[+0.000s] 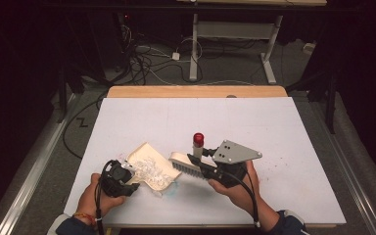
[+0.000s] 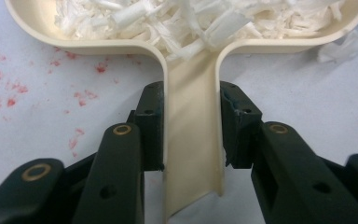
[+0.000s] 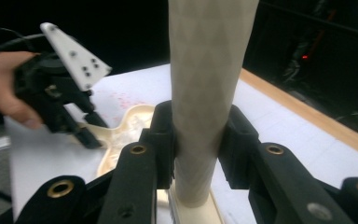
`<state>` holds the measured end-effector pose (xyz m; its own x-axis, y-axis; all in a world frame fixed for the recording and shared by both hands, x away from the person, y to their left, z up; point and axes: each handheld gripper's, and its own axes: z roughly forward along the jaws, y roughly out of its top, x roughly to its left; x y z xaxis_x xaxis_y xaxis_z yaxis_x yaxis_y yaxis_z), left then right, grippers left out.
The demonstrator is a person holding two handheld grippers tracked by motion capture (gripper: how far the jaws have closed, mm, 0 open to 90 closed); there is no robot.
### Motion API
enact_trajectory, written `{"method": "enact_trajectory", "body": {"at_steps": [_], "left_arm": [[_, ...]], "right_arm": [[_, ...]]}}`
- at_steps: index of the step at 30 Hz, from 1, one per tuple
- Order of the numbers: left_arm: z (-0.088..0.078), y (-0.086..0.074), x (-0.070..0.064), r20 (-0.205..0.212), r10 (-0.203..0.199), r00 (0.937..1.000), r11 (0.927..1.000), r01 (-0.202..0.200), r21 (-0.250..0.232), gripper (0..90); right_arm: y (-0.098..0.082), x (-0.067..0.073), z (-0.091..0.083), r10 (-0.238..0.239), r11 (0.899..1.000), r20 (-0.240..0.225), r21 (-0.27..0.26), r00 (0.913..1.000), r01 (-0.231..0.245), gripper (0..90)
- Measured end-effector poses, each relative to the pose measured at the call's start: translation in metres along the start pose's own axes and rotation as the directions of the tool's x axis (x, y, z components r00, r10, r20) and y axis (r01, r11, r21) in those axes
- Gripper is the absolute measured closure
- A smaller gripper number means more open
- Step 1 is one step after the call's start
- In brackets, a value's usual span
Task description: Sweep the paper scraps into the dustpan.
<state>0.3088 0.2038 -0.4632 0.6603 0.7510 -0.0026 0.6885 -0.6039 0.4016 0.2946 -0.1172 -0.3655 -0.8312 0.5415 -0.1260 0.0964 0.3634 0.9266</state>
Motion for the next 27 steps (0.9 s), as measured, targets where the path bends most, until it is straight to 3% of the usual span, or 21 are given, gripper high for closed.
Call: {"method": "enact_trajectory", "body": {"at_steps": [4, 9, 11, 14, 17, 21, 24, 27], "left_arm": [[0.000, 0.000, -0.001, -0.005, 0.001, 1.0000, 1.0000, -0.001, 0.002, 63.1], [0.000, 0.000, -0.001, -0.009, 0.003, 0.9999, 1.0000, -0.003, 0.002, 63.1], [0.000, 0.000, -0.001, -0.009, 0.003, 1.0000, 1.0000, -0.003, 0.002, 63.1], [0.000, 0.001, -0.001, -0.008, 0.004, 1.0000, 1.0000, -0.004, 0.004, 63.1], [0.000, 0.001, -0.001, -0.010, 0.004, 0.9999, 1.0000, -0.004, 0.005, 63.1], [0.000, 0.000, -0.001, -0.009, 0.002, 1.0000, 1.0000, -0.002, 0.002, 63.1], [0.000, 0.000, -0.001, -0.011, -0.007, 0.9999, 1.0000, 0.007, -0.003, 63.0], [-0.001, -0.002, 0.003, -0.026, -0.028, 0.9993, 0.9996, 0.028, -0.009, 63.0]], "right_arm": [[0.003, 0.013, -0.008, -0.005, 1.000, -0.092, -0.009, 0.9957, 0.004, 70.6], [-0.001, 0.036, -0.002, -0.021, 0.999, -0.218, 0.019, 0.9757, 0.026, 70.7], [-0.002, 0.043, 0.002, -0.034, 0.999, -0.241, 0.023, 0.9699, 0.041, 70.6], [-0.004, 0.051, 0.011, -0.050, 0.998, -0.258, 0.036, 0.9648, 0.061, 70.7], [-0.006, 0.057, 0.020, -0.059, 0.996, -0.253, 0.043, 0.9657, 0.072, 70.7], [-0.010, 0.063, 0.030, -0.108, 0.992, -0.200, 0.048, 0.9740, 0.119, 70.7], [-0.013, 0.066, 0.034, -0.141, 0.987, -0.170, 0.053, 0.9753, 0.152, 70.6], [-0.014, 0.064, 0.034, -0.137, 0.987, -0.169, 0.061, 0.9761, 0.149, 70.7]]}}
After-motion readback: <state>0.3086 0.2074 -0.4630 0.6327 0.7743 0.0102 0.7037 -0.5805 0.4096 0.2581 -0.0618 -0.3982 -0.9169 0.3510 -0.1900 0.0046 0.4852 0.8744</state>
